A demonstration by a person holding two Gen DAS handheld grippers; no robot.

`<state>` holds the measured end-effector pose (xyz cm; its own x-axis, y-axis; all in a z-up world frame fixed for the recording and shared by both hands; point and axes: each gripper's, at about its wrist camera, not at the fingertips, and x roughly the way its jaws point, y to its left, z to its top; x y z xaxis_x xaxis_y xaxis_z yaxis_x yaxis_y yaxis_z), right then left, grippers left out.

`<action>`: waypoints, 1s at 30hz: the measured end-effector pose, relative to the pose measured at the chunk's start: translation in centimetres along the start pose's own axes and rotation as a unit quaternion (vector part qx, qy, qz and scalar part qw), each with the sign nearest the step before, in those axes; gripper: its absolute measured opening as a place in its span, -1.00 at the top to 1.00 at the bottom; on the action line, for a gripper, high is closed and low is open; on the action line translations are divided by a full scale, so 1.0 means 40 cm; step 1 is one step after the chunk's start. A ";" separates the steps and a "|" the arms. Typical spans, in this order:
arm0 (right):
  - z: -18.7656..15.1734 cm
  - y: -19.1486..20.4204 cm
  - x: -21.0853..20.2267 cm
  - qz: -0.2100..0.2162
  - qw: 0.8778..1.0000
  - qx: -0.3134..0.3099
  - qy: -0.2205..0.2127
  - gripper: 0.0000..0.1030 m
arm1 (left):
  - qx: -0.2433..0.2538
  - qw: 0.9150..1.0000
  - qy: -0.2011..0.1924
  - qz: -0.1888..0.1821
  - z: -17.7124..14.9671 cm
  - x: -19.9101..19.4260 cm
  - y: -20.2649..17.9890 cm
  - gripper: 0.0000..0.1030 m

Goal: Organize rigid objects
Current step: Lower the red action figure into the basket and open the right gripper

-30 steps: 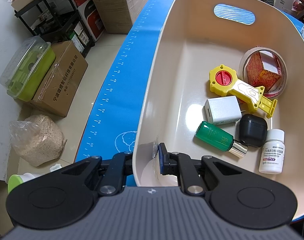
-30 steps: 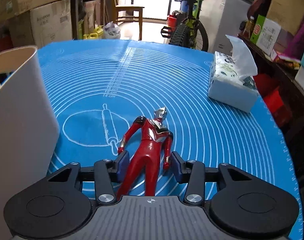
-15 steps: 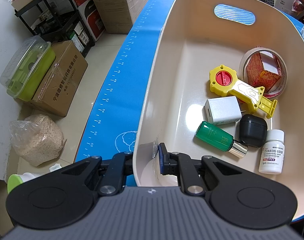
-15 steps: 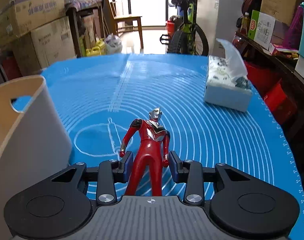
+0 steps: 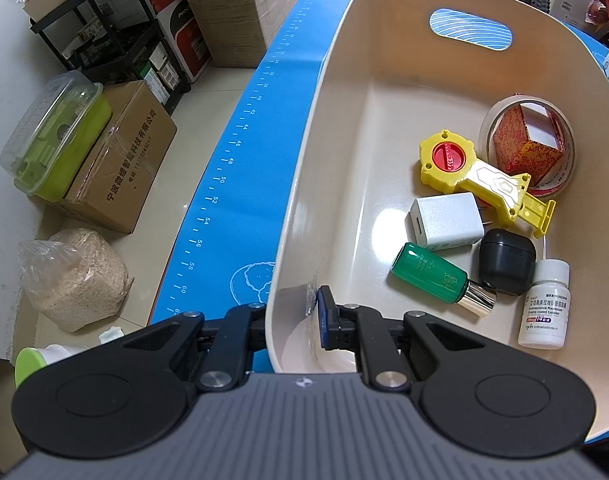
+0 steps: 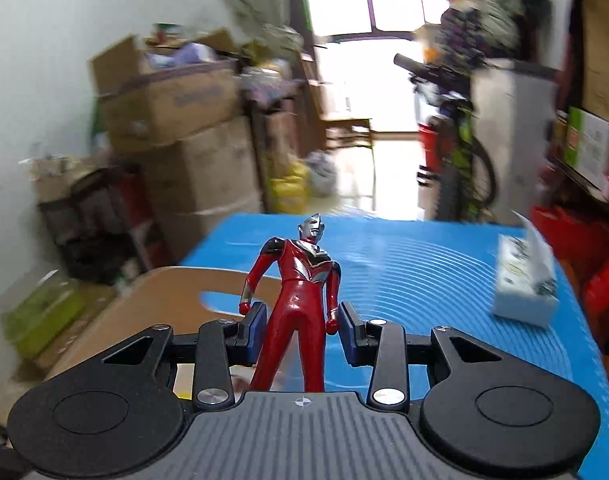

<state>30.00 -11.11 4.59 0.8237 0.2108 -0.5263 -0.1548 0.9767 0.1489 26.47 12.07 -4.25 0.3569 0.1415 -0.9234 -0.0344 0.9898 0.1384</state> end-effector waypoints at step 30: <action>-0.110 0.142 -0.050 0.023 0.992 -0.059 0.106 -0.53 | -0.010 0.999 -0.050 0.000 -0.013 -0.059 0.000 0.26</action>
<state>25.08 -5.78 2.80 0.6828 0.2478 -0.6873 -0.2632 0.9610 0.0850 25.15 11.75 -2.24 0.4476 0.1393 -0.8833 -0.0518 0.9902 0.1299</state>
